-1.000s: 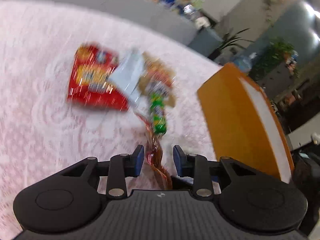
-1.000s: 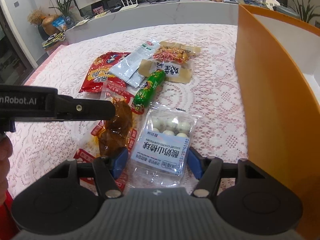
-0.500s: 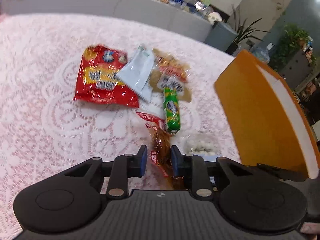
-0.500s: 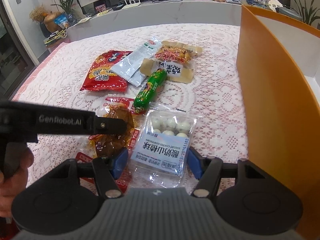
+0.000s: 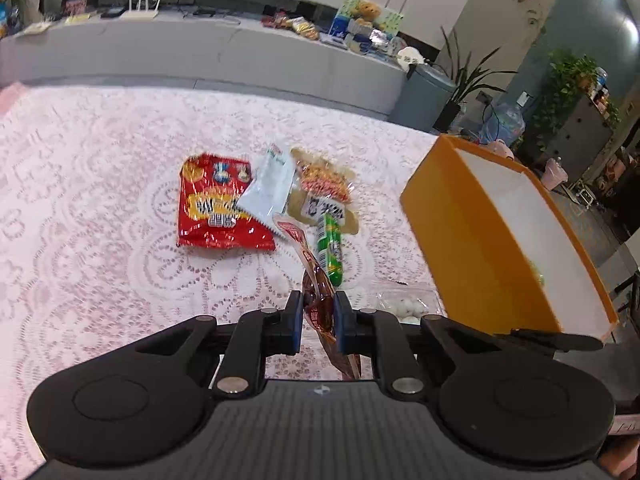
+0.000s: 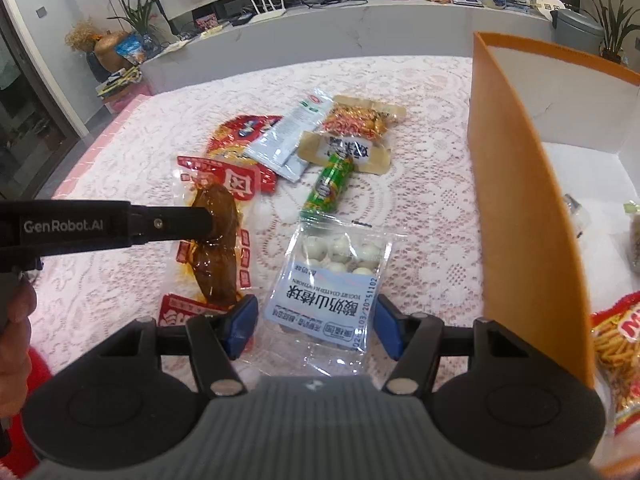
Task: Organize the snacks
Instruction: 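Carry the braised-meat pack and quail-egg pack over the orange box with both tools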
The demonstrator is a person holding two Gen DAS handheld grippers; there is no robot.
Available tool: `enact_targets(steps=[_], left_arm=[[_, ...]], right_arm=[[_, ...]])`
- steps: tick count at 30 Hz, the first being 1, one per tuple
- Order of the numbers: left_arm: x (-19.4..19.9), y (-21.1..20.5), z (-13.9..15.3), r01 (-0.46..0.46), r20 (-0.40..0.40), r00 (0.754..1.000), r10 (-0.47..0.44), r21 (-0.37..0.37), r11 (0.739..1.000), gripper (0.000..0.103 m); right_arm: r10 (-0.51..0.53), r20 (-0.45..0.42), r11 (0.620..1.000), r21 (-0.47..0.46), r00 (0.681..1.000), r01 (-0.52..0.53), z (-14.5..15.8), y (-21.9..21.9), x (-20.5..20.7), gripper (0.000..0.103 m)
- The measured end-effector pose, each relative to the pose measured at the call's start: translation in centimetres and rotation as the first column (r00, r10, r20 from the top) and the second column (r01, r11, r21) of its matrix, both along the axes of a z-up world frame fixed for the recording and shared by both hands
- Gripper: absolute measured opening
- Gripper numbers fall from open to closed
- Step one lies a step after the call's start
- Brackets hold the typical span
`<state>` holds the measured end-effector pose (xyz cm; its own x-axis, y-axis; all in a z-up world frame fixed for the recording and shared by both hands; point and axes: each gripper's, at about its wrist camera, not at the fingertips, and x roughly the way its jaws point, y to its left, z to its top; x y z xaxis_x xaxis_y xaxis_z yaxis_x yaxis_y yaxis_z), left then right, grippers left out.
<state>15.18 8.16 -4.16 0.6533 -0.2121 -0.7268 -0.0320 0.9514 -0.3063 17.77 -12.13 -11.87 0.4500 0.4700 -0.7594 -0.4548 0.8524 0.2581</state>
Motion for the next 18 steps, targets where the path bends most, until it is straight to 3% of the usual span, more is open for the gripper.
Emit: enact_targets(steps=[10, 18], left_arm=[[-1.7, -2.5, 5.3, 0.079, 0.109, 0.991, -0.081, 0.02, 0.997, 0.016], [-0.2, -6.6, 8.8, 0.187, 0.194, 0.963, -0.186, 0.011, 0.982, 0.016]], right_arm=[[0.051, 0.082, 0.998, 0.027, 0.995, -0.054, 5.7, -3.2, -2.2, 0.061], [0.045, 0.153, 0.999, -0.02, 0.987, -0.043, 9.9, -7.8, -2.3, 0.061]])
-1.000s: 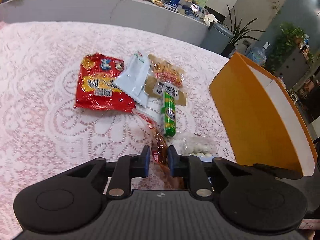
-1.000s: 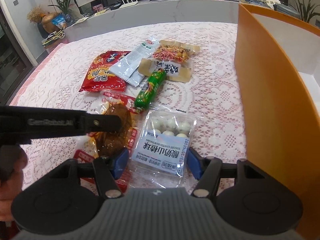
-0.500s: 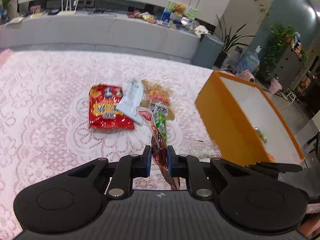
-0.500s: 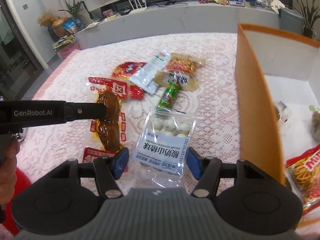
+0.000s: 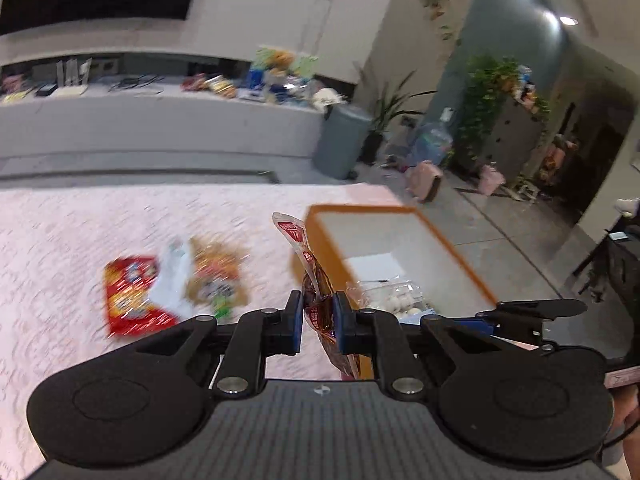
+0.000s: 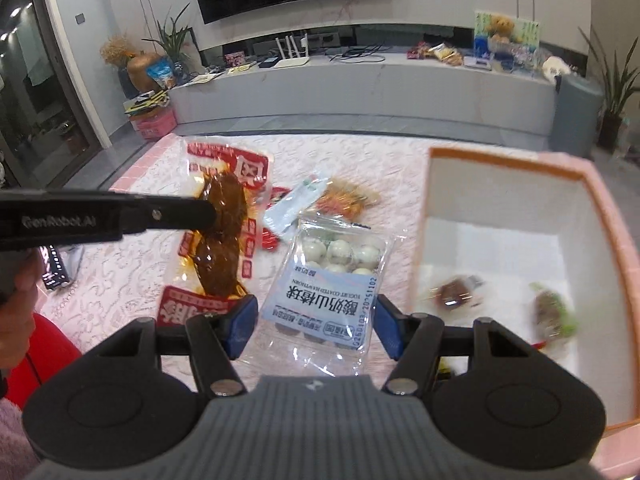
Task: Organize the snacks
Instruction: 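Carry the braised-meat pack and quail-egg pack over the orange box with both tools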
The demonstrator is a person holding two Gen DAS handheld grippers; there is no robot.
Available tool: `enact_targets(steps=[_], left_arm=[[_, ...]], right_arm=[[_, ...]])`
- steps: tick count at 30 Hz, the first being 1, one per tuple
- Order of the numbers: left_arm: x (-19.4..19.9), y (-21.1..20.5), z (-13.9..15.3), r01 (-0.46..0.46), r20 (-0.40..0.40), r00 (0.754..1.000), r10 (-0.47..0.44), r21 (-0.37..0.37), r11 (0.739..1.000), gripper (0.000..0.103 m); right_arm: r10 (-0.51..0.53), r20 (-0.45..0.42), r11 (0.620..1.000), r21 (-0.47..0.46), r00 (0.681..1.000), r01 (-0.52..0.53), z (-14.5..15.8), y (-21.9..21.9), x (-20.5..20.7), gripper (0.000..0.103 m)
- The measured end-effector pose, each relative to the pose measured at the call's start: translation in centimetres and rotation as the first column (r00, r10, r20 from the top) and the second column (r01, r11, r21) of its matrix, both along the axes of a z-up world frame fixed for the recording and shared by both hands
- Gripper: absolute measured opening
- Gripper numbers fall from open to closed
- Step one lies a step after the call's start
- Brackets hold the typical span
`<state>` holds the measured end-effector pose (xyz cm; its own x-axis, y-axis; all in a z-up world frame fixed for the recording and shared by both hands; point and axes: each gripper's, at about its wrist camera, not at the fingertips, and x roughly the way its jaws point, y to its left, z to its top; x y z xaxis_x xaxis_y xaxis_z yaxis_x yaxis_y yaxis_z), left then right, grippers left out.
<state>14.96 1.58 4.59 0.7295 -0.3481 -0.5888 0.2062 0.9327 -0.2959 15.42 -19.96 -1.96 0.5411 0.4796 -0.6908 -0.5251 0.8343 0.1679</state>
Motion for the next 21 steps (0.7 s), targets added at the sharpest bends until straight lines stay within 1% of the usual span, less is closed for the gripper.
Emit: enact_targets(steps=[4, 8, 12, 14, 17, 21], left_arm=[[1.6, -3.0, 1.0, 0.079, 0.026, 0.997, -0.079, 0.008, 0.997, 0.017], [3.9, -6.2, 0.9, 0.16, 0.029, 0.987, -0.161, 0.035, 0.987, 0.016], [6.3, -9.1, -0.2, 0.224, -0.01, 0.974, -0.224, 0.062, 0.972, 0.016], [7.6, -10.2, -1.0, 0.235, -0.034, 0.972, -0.233, 0.082, 0.969, 0.016], [10.0, -11.6, -2.5, 0.251, -0.081, 0.966, -0.244, 0.092, 0.964, 0.016], [12.7, -13.1, -4.5, 0.26, -0.128, 0.962, -0.243, 0.135, 0.956, 0.016]], right_arm=[[-0.029, 0.024, 0.998, -0.047, 0.999, 0.03, 1.2, -2.9, 0.8, 0.061], [-0.074, 0.033, 0.993, -0.093, 0.997, 0.076, 1.5, -6.0, 1.9, 0.061], [-0.105, 0.016, 0.984, -0.14, 0.994, 0.106, 0.8, -8.3, 3.7, 0.061], [-0.112, 0.011, 0.979, -0.167, 0.994, 0.112, 0.1, -9.0, 4.8, 0.061], [-0.109, -0.001, 0.974, -0.202, 0.994, 0.106, -1.2, -9.5, 6.6, 0.061], [-0.107, -0.035, 0.971, -0.22, 0.994, 0.097, -3.1, -10.0, 9.1, 0.061]])
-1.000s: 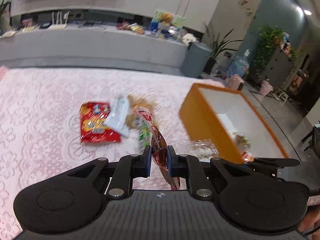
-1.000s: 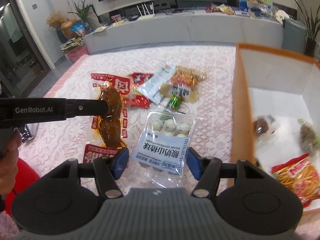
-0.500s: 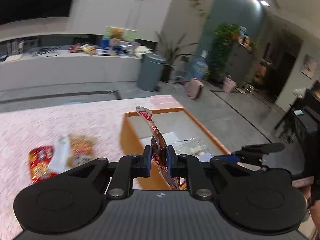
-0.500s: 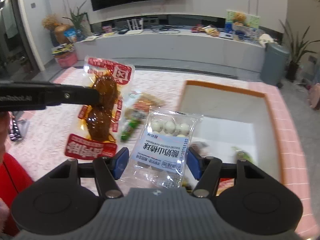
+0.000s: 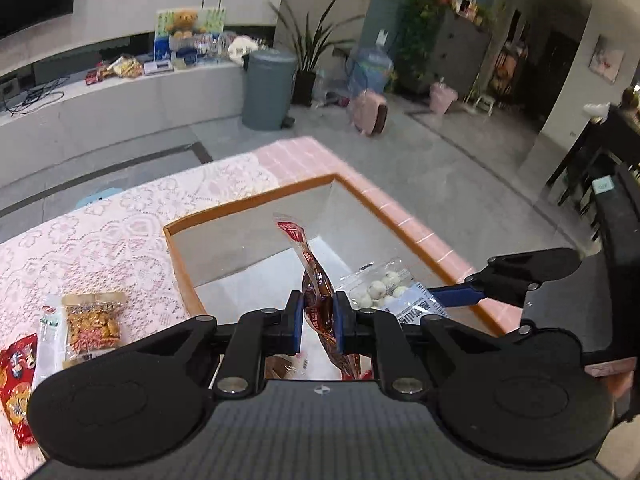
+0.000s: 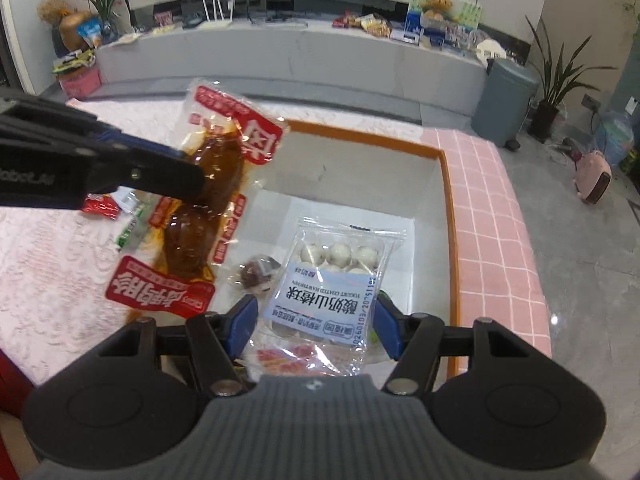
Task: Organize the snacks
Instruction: 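Carry the braised-meat pack and quail-egg pack over the orange box with both tools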
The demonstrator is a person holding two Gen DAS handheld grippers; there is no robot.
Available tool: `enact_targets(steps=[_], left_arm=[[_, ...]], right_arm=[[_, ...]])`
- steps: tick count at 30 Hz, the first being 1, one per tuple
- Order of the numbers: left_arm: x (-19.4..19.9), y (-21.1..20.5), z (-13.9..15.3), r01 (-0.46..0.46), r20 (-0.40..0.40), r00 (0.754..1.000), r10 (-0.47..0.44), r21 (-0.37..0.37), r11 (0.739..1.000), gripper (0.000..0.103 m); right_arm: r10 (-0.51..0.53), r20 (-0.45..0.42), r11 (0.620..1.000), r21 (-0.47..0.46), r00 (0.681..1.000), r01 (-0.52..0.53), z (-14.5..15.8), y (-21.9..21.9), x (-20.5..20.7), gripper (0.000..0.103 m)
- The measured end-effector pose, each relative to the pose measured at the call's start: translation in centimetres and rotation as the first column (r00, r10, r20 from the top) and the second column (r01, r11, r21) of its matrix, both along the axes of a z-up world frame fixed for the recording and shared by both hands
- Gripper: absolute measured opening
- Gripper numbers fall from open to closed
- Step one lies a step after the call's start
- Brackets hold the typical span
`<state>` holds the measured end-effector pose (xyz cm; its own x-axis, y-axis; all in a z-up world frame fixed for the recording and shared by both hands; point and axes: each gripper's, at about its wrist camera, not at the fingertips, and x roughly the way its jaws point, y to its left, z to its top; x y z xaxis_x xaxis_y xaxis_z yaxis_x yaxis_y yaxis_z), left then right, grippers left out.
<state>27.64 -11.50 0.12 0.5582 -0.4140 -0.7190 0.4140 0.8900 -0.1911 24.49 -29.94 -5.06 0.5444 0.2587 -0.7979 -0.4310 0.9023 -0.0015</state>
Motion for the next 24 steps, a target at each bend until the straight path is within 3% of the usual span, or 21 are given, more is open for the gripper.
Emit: enact_targets(steps=[8, 15, 24], left_arm=[[3.7, -0.4, -3.6, -0.037, -0.096, 0.994, 0.041, 0.041, 0.998, 0.016], [5.3, -0.1, -5.7, -0.056, -0.168, 0.984, 0.062, 0.038, 0.998, 0.016], [4.9, -1.3, -5.5, -0.017, -0.124, 0.992, 0.034, 0.137, 0.99, 0.016]], right_arm=[[0.044, -0.032, 0.999, -0.008, 0.999, -0.044, -2.8, 1.1, 4.5, 0.061], [0.097, -0.056, 0.989, -0.105, 0.994, -0.102, -4.5, 3.2, 6.2, 0.061], [0.078, -0.093, 0.986, -0.138, 0.993, -0.09, -5.3, 3.7, 6.7, 0.062]])
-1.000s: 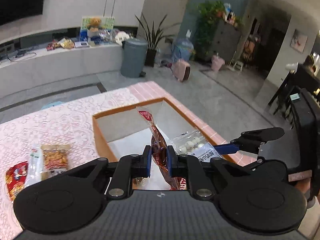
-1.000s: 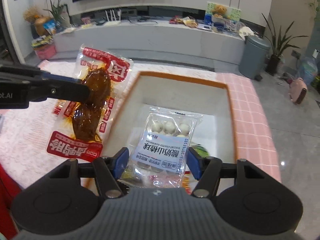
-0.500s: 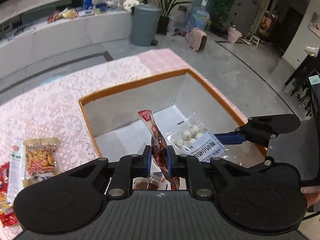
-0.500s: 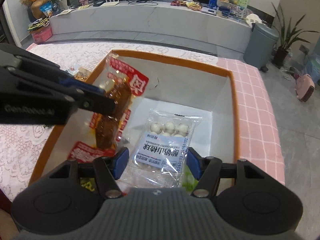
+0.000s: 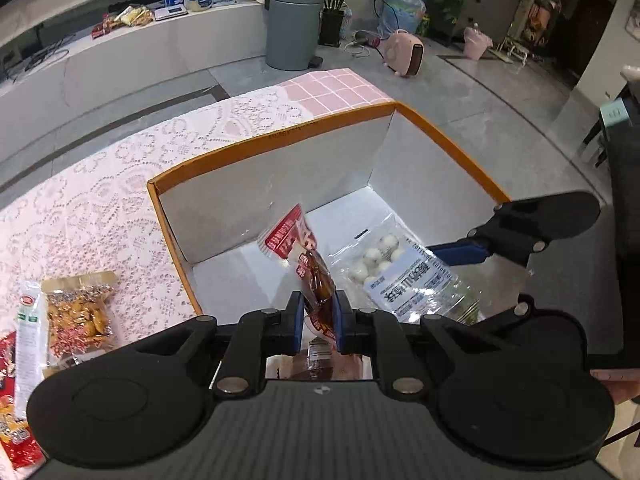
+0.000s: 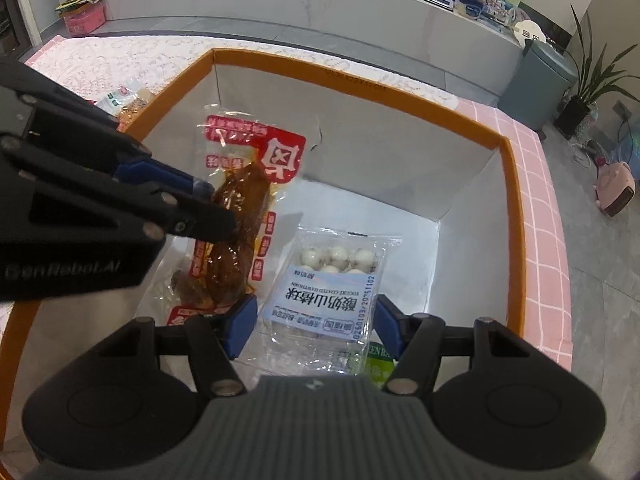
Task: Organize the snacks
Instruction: 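Carry the braised-meat pack and quail-egg pack over the orange box with both tools, then open both tools to drop the packs into the box and withdraw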
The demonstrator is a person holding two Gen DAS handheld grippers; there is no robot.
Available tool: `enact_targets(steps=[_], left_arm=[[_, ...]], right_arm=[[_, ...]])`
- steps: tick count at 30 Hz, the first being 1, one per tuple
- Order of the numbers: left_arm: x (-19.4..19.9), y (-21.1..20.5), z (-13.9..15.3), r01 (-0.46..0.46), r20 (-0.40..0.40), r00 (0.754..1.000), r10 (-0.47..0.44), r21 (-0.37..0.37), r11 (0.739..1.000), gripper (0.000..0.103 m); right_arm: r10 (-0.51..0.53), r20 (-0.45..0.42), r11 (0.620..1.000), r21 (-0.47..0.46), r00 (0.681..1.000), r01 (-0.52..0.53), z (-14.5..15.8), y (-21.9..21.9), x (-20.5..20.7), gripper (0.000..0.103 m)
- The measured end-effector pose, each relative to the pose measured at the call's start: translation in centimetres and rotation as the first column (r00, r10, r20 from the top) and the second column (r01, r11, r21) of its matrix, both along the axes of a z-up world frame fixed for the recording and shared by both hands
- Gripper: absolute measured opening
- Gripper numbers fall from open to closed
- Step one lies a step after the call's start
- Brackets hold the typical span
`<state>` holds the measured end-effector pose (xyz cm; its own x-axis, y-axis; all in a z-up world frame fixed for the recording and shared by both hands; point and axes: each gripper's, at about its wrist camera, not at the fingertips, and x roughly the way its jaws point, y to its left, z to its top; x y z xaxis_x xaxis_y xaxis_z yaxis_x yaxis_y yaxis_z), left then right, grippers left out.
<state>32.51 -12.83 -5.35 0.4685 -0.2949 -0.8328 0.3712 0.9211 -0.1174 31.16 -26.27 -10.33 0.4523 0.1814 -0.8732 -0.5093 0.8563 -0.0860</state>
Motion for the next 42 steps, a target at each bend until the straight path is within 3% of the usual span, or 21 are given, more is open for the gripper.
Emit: enact_targets(steps=[7, 11, 15, 20, 26, 35, 42], left_arm=[[-0.6, 0.0, 1.0, 0.011, 0.022, 1.0, -0.011, 0.023, 1.0, 0.016], [-1.4, 0.3, 2.3, 0.008, 0.031, 0.999, -0.009, 0.015, 1.0, 0.028], [-2.5, 1.2, 3.8, -0.001, 0.046, 0.999, 0.002, -0.015, 1.0, 0.035], [-4.8, 2.4, 5.6, -0.012, 0.096, 0.995, 0.014, -0.023, 1.0, 0.039], [-8.3, 4.1, 7.3, -0.024, 0.185, 0.982, 0.025, -0.005, 1.0, 0.042], [-12.6, 7.6, 7.8, -0.096, 0.269, 0.959, 0.089, 0.014, 0.995, 0.042], [-16.0, 10.8, 6.9, -0.162, 0.338, 0.93, 0.146, 0.02, 0.987, 0.042]], right_arm=[[0.003, 0.004, 1.0, -0.026, 1.0, -0.003, 0.7, 0.3, -0.4, 0.062], [-0.005, 0.016, 0.999, -0.039, 1.0, 0.005, 1.5, 0.3, -1.0, 0.064], [-0.017, 0.054, 0.998, -0.056, 0.998, 0.02, 2.9, 0.3, -1.8, 0.082], [-0.024, 0.126, 0.996, -0.084, 0.992, 0.034, 4.6, 0.6, -3.9, 0.088], [-0.003, 0.193, 0.994, -0.105, 0.981, 0.024, 6.1, 1.5, -6.8, 0.088], [-0.083, 0.319, 0.994, 0.089, 0.944, 0.057, 8.6, 3.0, -13.0, 0.088], [-0.164, 0.354, 0.957, 0.282, 0.921, 0.063, 8.2, 5.4, -16.5, 0.088]])
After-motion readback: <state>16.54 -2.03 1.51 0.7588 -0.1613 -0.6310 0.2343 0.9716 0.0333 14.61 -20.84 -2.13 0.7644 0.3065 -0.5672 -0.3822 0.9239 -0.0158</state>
